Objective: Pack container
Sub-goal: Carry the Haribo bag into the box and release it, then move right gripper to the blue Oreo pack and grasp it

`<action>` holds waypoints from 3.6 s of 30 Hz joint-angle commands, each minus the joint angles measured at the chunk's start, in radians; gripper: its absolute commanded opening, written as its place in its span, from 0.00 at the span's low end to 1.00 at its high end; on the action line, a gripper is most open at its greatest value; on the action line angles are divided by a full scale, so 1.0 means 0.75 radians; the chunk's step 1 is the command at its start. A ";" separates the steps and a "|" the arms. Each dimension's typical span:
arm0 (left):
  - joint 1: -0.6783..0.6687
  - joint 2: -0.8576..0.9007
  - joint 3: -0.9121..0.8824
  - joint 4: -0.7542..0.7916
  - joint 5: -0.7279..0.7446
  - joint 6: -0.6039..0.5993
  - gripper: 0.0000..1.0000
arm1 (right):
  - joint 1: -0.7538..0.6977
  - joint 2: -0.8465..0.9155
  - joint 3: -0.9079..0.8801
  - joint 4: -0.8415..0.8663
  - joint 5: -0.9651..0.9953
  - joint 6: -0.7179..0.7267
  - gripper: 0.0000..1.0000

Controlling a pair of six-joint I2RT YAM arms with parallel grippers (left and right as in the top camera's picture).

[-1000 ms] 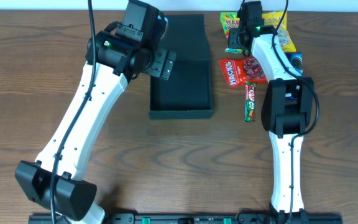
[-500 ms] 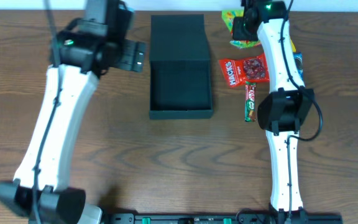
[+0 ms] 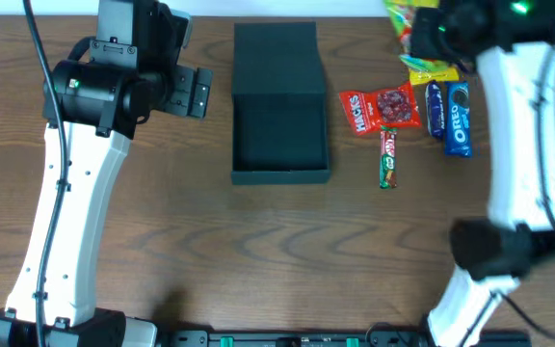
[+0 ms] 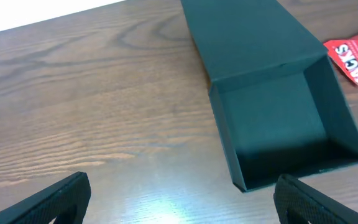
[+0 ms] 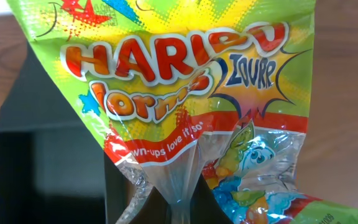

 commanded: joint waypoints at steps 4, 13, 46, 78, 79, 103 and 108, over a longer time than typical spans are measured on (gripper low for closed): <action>0.004 0.001 0.003 -0.055 0.025 0.038 0.95 | 0.038 -0.304 -0.406 0.097 -0.077 0.048 0.01; 0.004 0.000 0.003 -0.071 0.066 -0.024 0.95 | 0.441 -0.378 -0.854 0.330 -0.061 0.468 0.01; 0.004 -0.335 0.003 -0.058 0.066 -0.069 0.95 | 0.875 0.042 -1.067 1.010 0.329 0.985 0.15; 0.003 0.038 -0.060 0.046 0.157 -0.068 0.95 | -0.120 -0.301 -1.049 0.726 0.382 -0.142 0.99; 0.003 0.054 -0.060 0.051 0.158 -0.068 0.95 | -0.154 -0.286 -1.049 0.732 0.381 -0.142 0.99; 0.003 0.156 -0.060 0.110 0.192 -0.068 0.95 | -0.358 0.208 -1.049 0.959 0.193 -0.217 0.77; 0.003 0.156 -0.060 0.109 0.192 -0.068 0.95 | -0.393 0.243 -1.049 0.969 0.193 -0.216 0.71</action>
